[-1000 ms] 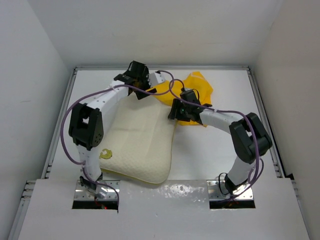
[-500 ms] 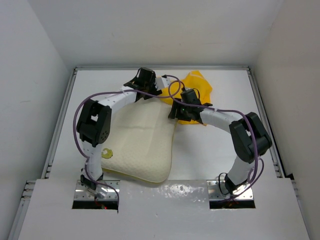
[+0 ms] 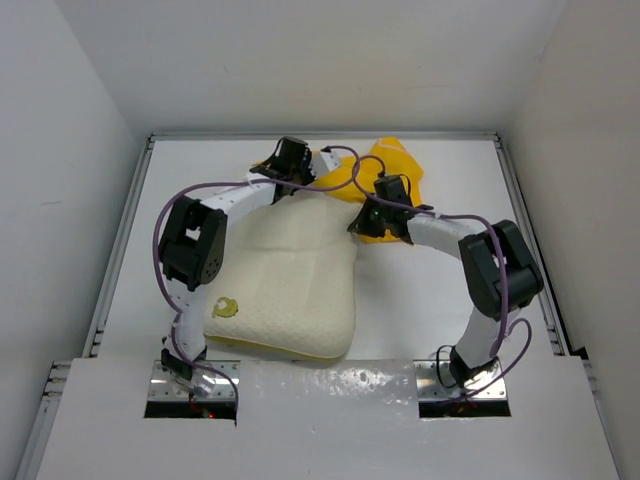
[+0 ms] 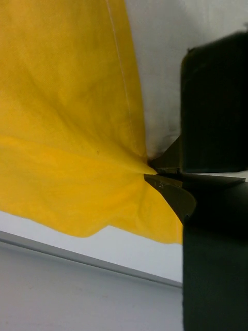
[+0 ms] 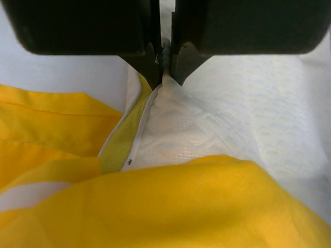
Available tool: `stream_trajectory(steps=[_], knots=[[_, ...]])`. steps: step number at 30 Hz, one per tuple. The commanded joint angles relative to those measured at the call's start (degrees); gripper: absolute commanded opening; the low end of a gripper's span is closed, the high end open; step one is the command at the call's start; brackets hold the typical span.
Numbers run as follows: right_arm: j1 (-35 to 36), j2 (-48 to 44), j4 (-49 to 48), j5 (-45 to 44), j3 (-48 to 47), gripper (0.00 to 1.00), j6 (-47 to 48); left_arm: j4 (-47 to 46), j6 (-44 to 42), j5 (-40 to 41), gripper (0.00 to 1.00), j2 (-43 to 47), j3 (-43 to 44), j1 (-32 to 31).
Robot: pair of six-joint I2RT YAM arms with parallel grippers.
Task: Put the pillow into the pillowcase
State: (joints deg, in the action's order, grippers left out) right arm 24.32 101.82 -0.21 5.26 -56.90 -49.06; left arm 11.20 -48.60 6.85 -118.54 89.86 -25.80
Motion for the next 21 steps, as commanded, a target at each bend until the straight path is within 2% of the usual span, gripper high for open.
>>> stream_trajectory(steps=[1, 2, 7, 12, 13, 15, 16, 17, 19, 20, 21], knots=[[-3.2, 0.7, -0.9, -3.4, -1.5, 0.0, -0.7, 4.9, 7.7, -1.8, 0.0, 0.5, 4.7, 1.5], [-3.7, 0.6, -0.7, -4.2, -2.8, 0.0, -0.3, 7.1, 9.1, -3.0, 0.0, 0.8, 8.2, 2.4], [-7.5, 2.1, 2.6, -6.6, -10.1, 0.0, 6.2, 22.4, 14.7, -12.4, 0.0, 2.8, 14.3, 3.3], [-8.5, 9.0, 8.6, -11.2, -25.4, 0.0, 16.4, 28.8, 19.7, -23.8, 0.0, 3.9, 12.4, 2.7], [-8.7, 10.1, 9.1, -12.0, -28.8, 0.04, 17.3, 29.0, 20.2, -24.8, 0.0, 3.9, 11.7, 2.2], [-9.4, 12.8, 10.7, -13.2, -31.8, 0.21, 19.6, 29.4, 22.0, -27.4, 0.0, 4.2, 11.4, 1.7], [-9.6, 13.4, 10.9, -13.3, -34.0, 0.43, 20.3, 29.6, 22.5, -27.4, 0.0, 4.2, 11.6, 1.2], [-10.1, 13.8, 11.1, -13.4, -34.8, 0.53, 22.0, 30.2, 22.8, -29.4, 0.0, 4.6, 11.8, 1.0], [-10.6, 14.0, 10.8, -13.2, -36.6, 0.65, 23.8, 31.3, 23.0, -30.9, 0.0, 4.8, 13.2, 0.6], [-10.9, 13.2, 10.6, -13.2, -37.1, 0.74, 26.3, 32.3, 22.5, -31.9, 0.09, 5.1, 13.8, 0.6], [-10.9, 12.8, 10.6, -13.2, -37.6, 0.78, 27.6, 32.7, 22.1, -31.9, 0.16, 5.2, 14.2, 0.6]])
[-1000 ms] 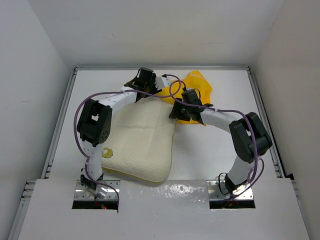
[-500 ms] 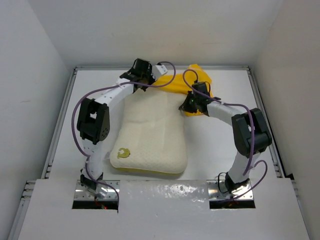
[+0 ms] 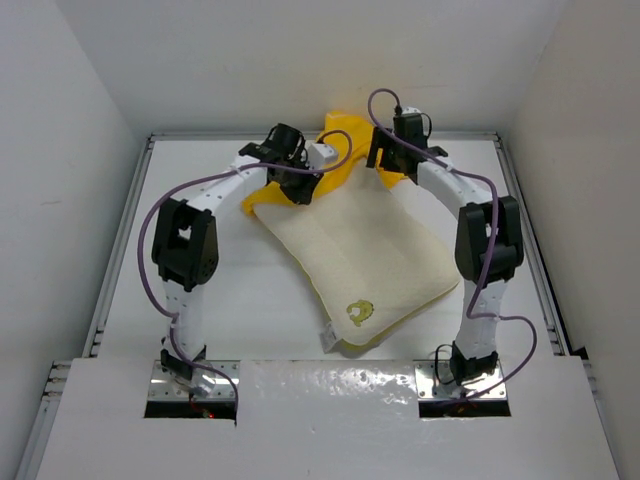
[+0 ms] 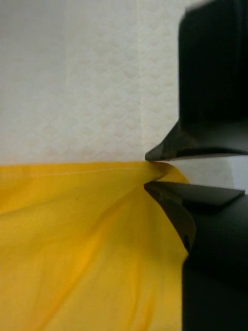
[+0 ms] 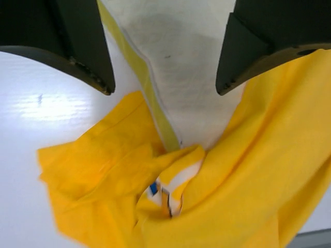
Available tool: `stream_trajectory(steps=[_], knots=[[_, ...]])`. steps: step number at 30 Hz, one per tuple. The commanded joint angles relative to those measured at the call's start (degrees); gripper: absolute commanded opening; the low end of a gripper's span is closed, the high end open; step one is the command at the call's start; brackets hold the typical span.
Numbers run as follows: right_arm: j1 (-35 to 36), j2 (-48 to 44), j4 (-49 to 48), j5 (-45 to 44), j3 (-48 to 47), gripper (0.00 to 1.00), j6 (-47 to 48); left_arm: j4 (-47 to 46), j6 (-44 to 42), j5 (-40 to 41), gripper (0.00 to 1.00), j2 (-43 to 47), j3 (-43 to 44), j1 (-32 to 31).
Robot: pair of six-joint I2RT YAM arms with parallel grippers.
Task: Put the pillow into the pillowcase
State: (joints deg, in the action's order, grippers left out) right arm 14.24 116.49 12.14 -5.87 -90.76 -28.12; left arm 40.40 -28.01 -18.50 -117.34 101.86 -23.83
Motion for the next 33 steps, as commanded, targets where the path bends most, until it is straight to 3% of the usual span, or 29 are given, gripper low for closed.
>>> stream_trajectory(steps=[1, 2, 3, 5, 7, 10, 11, 12, 13, 14, 15, 16, 18, 20, 23, 26, 33], knots=[[-0.9, -2.5, -1.7, -2.4, -4.3, 0.81, 7.8, 3.7, 1.1, -5.9, 0.23, 4.1, 3.2, -1.3], [-0.9, -3.4, -1.7, -2.7, -4.4, 0.86, 9.6, 3.4, 1.4, -2.9, 0.29, 4.3, 3.7, -1.1], [-0.9, -5.4, -1.4, -3.0, -4.3, 0.87, 10.1, 3.2, 2.6, -1.7, 0.41, 4.4, 5.0, 0.1], [-0.8, -7.9, -1.3, -2.3, -2.3, 0.87, 11.1, 3.2, 4.9, -1.0, 0.54, 5.1, 6.6, 2.8], [-0.4, -12.4, -1.7, 1.4, 2.1, 0.83, 11.9, 4.6, 7.3, 0.1, 0.8, 6.5, 9.0, 8.0], [2.4, -17.4, -0.8, 3.6, 8.3, 0.43, 13.7, 4.0, 5.7, 8.0, 0.81, 11.8, 5.6, 12.0], [3.8, -18.4, -0.7, 2.8, 9.6, 0.26, 14.5, 3.1, 3.9, 9.8, 0.77, 13.4, 2.8, 12.9], [5.5, -19.3, -0.6, 1.7, 12.2, 0.24, 15.6, 2.4, 3.2, 10.6, 0.69, 15.3, -2.6, 13.5], [9.6, -20.4, -1.1, 0.0, 13.3, 0.26, 18.0, 1.0, 3.1, 10.0, 0.6, 18.3, -5.1, 14.3], [11.8, -20.8, -1.3, -2.1, 14.2, 0.33, 18.9, 0.5, 3.6, 9.5, 0.38, 19.2, -7.5, 15.1], [13.6, -20.9, -1.6, -2.4, 15.1, 0.51, 19.2, 0.1, 4.2, 8.8, 0.3, 19.9, -11.1, 16.9], [16.3, -20.9, -2.3, -2.3, 15.3, 0.58, 17.7, -0.1, 5.0, 8.4, 0.28, 20.1, -12.4, 17.9], [18.7, -20.5, -3.5, -0.5, 15.4, 0.72, 15.7, -0.8, 7.3, 7.5, 0.38, 19.2, -16.1, 20.2], [22.5, -18.9, -4.8, -1.1, 14.8, 0.77, 15.5, -3.7, 9.5, 6.4, 0.51, 16.8, -19.5, 21.2], [27.4, -14.6, -3.8, -2.8, 11.4, 0.81, 18.3, -8.2, 13.8, 5.8, 0.59, 13.0, -22.2, 21.2], [30.7, -10.8, -1.8, -2.9, 6.3, 0.82, 18.6, -16.0, 17.3, 6.6, 0.6, 9.7, -24.9, 21.2], [31.0, -8.4, -6.0, -2.3, 9.0, 0.83, 15.1, -21.3, 16.9, 4.7, 0.48, 5.5, -24.8, 20.6]])
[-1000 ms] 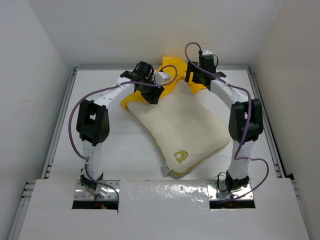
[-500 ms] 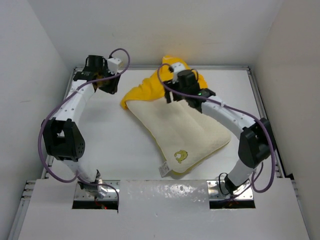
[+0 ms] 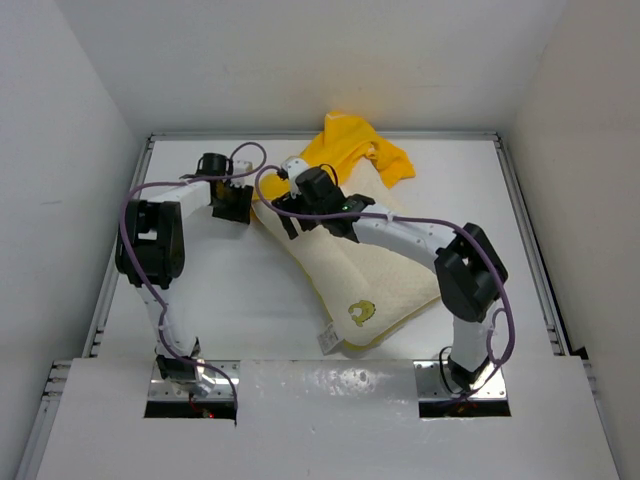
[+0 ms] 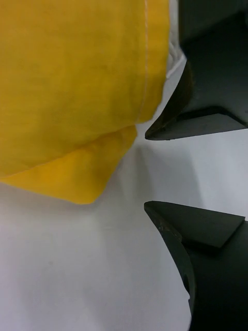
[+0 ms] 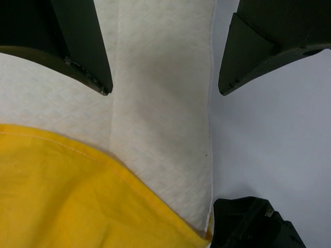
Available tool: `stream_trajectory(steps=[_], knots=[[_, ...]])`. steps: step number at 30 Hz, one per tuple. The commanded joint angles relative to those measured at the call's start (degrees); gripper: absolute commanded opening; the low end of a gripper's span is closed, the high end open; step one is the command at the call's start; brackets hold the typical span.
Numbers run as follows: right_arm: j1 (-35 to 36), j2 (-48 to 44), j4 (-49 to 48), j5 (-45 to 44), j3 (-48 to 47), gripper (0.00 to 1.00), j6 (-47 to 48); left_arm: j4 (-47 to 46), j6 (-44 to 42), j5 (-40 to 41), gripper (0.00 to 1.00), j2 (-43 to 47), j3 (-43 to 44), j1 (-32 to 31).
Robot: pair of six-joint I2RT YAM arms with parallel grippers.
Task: Put the pillow into the pillowcase
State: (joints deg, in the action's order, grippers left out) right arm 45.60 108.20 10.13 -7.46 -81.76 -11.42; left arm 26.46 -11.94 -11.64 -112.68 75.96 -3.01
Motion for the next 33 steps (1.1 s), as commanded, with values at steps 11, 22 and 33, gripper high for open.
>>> stream_trajectory(steps=[11, 22, 33], knots=[[0.1, 4.9, -7.4, -2.3, 1.4, 0.84, 0.7, -12.1, 1.5, 3.4, 0.35, -4.0, 2.4, -3.1], [-0.5, 18.6, -7.8, -6.6, -5.8, 0.11, -5.9, -7.3, 0.0, -1.8, 0.0, 1.3, 4.8, -2.9], [-8.8, 15.8, -17.0, -8.8, -15.6, 0.0, -25.9, 13.3, -18.3, -1.7, 0.0, 11.6, 11.1, -3.8]])
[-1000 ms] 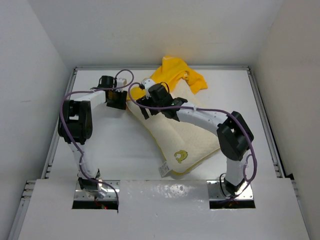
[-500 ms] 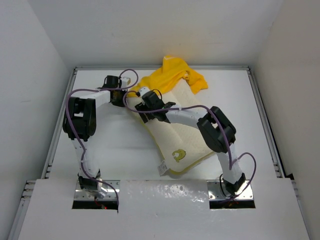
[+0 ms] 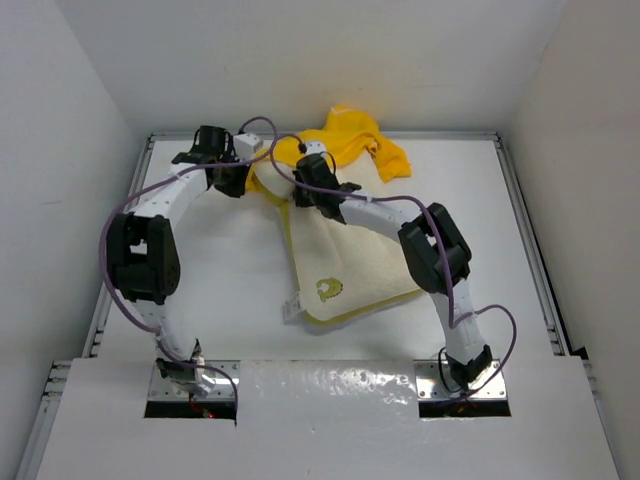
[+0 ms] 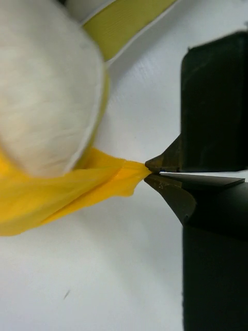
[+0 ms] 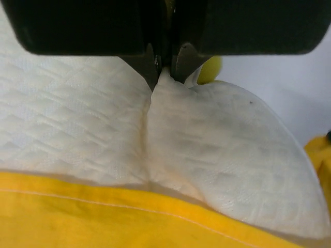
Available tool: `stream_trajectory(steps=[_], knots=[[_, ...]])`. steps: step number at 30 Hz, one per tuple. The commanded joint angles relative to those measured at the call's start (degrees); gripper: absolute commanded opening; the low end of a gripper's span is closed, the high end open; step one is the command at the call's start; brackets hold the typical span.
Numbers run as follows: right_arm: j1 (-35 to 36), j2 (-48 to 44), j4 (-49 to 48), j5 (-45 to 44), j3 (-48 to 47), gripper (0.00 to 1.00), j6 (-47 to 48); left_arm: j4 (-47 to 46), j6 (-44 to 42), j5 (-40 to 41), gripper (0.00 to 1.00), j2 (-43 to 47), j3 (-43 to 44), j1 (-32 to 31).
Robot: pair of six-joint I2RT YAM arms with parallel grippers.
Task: Put the pillow into the pillowcase
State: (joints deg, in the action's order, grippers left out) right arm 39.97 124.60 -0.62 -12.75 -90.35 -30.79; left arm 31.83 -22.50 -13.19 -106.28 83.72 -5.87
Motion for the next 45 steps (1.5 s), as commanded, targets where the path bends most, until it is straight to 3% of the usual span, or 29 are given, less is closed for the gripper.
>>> stream_trajectory(steps=[1, 9, 14, 17, 18, 19, 21, 22, 23, 24, 28, 31, 32, 35, 43, 45], knots=[[-3.2, 0.3, -5.1, -4.6, -10.5, 0.0, -6.4, 9.1, -8.8, -0.3, 0.0, 5.6, 3.9, -1.2], [-3.5, 2.5, -0.5, -9.8, -16.6, 0.0, -11.5, 12.5, -18.4, 2.1, 0.0, 14.0, -0.8, -12.4], [-3.6, 1.1, 4.1, -9.4, -16.1, 0.0, -10.5, 11.7, -12.6, -3.2, 0.0, 14.6, 2.5, -9.4], [-3.6, -1.4, 1.6, -3.4, -6.1, 0.0, -10.6, 11.0, -10.8, -2.7, 0.02, 14.2, 2.3, -7.2], [-3.6, -3.5, -3.3, -1.2, -2.9, 0.0, -11.0, 11.8, -11.6, -2.5, 0.1, 14.2, 1.5, -7.1], [-3.5, -4.4, -8.5, 3.3, 3.3, 0.0, -12.8, 13.9, -13.0, -2.9, 0.31, 13.9, 1.2, -7.1], [-3.6, -5.5, -12.9, 8.2, 7.8, 0.0, -14.0, 16.0, -13.6, -3.1, 0.48, 14.1, 0.7, -7.1], [-3.5, -5.2, -13.7, 10.0, 9.3, 0.0, -14.9, 16.4, -13.4, -2.6, 0.62, 14.3, 1.0, -7.1], [-3.5, -4.9, -13.9, 12.4, 9.2, 0.0, -16.4, 16.4, -12.9, -1.2, 0.99, 14.5, 1.4, -7.1], [-3.5, -4.2, -13.6, 12.5, 9.1, 0.0, -16.9, 16.0, -11.2, -0.3, 1.0, 14.6, 2.4, -7.1], [-3.5, -3.2, -13.4, 12.6, 8.6, 0.0, -17.6, 6.7, -6.0, 9.3, 0.99, 13.7, 0.4, -7.6], [-3.5, -3.0, -13.0, 12.5, 8.3, 0.0, -16.9, 1.9, -6.1, 16.9, 0.87, 10.3, -2.4, -9.0], [-3.5, -3.0, -12.9, 12.5, 8.3, 0.0, -16.9, 0.9, -6.2, 20.4, 0.79, 9.1, -2.8, -9.5], [-3.5, -2.9, -13.3, 12.5, 8.2, 0.0, -16.9, -4.0, -5.7, 25.6, 0.69, 5.0, -3.0, -9.4], [-3.5, -3.4, -13.2, 12.5, 9.0, 0.0, -17.0, -9.5, -4.3, 22.4, 0.49, 0.6, -1.9, -9.5], [-3.5, -3.6, -13.5, 12.5, 9.4, 0.0, -17.1, -9.2, -4.2, 24.4, 0.24, -1.0, -2.0, -9.5]])
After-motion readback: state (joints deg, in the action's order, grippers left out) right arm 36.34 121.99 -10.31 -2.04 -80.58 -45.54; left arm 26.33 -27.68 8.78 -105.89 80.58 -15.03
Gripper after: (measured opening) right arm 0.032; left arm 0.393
